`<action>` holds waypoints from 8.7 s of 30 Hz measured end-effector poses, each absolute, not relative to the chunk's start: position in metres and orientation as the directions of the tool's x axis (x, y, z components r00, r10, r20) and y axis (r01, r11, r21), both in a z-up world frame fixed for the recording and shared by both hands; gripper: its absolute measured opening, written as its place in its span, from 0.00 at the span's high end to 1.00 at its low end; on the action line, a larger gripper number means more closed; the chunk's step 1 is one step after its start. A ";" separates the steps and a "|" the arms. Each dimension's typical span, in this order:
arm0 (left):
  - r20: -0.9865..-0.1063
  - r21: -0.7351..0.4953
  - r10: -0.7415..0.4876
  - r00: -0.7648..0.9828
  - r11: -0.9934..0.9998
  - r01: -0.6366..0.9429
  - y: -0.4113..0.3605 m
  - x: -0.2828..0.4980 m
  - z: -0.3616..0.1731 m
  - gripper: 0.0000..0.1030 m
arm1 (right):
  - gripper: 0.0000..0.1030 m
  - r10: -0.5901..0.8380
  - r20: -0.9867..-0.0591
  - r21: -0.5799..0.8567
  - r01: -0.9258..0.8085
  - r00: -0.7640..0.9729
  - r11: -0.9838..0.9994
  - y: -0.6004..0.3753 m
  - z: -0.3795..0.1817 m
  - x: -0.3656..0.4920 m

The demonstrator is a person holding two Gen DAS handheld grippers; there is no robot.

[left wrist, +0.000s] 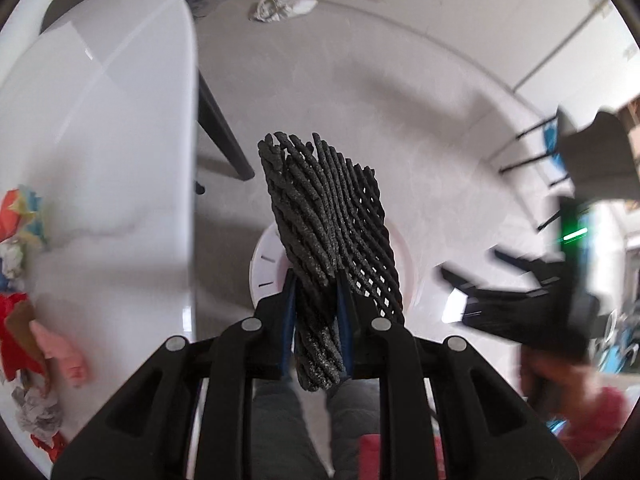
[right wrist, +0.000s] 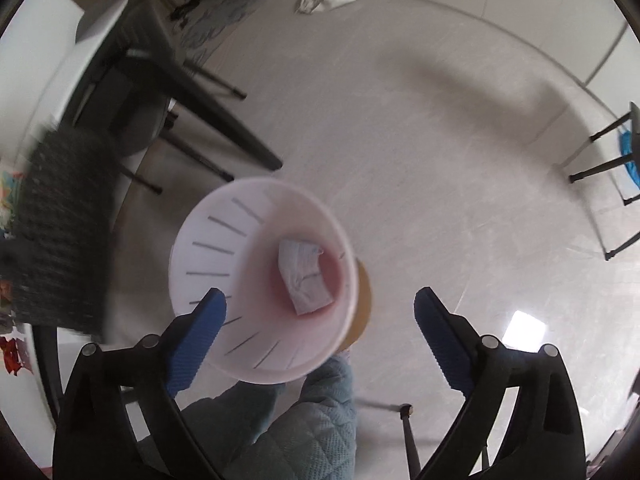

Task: Collect trash
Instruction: 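Carry the mask and mesh net over the pink bin and open both tools, then move both open tools back over the trash on the table, then grasp the yellow-blue crumpled paper with the right tool while the left tool grasps the clear bottle, then carry the paper and bottle over the pink bin and open both tools, then move both open tools back over the trash on the table, then grasp the red crumpled bag with the left tool while the right tool grasps the pink crumpled paper, then carry the red bag and pink paper over the pink bin and open both tools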

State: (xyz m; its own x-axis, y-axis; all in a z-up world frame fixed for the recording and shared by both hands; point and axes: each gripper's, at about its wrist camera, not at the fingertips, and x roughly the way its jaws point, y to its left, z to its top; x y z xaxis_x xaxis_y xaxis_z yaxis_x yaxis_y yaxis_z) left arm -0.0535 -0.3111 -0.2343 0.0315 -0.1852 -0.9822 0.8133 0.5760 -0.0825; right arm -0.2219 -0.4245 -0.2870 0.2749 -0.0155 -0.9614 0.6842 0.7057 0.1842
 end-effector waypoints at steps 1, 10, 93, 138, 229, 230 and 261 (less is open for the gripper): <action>-0.985 -0.074 -0.167 0.029 0.573 0.817 -0.306 -0.065 -0.245 0.70 | 0.08 -0.018 -0.959 0.189 0.686 0.283 0.703 -0.427 -0.282 -0.225; -0.994 -0.048 -0.105 0.016 0.581 0.812 -0.301 -0.076 -0.273 0.28 | 0.08 -0.017 -0.954 0.199 0.679 0.298 0.707 -0.432 -0.271 -0.226; -0.941 0.001 -0.153 0.301 0.890 0.456 -0.049 0.218 -0.205 0.38 | 0.80 0.056 -0.892 0.211 0.305 0.449 0.929 -0.278 -0.128 0.010; -0.981 -0.086 -0.193 0.019 0.520 0.850 -0.326 -0.083 -0.290 0.38 | 0.05 -0.106 -0.963 0.141 0.798 0.248 0.586 -0.437 -0.274 -0.253; -0.902 -0.055 -0.160 0.401 0.964 0.261 0.069 0.038 -0.134 0.62 | 0.75 0.196 -0.924 0.159 -0.137 0.329 0.978 -0.144 -0.175 0.004; -0.900 -0.054 -0.165 0.403 0.960 0.274 0.063 0.038 -0.132 0.62 | 0.75 0.204 -0.918 0.172 -0.123 0.341 0.977 -0.150 -0.169 0.000; -0.943 -0.138 -0.327 0.069 0.570 0.810 -0.256 -0.063 -0.175 0.62 | 0.08 0.010 -0.978 0.106 0.449 0.211 0.887 -0.397 -0.265 -0.172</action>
State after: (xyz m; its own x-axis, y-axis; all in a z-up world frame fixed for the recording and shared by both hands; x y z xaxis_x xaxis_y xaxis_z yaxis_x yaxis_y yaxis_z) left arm -0.0633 -0.2564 -0.1748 0.0692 -0.3267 -0.9426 0.8103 0.5695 -0.1379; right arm -0.1715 -0.3973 -0.2650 0.2107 0.0096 -0.9775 0.4491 0.8872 0.1055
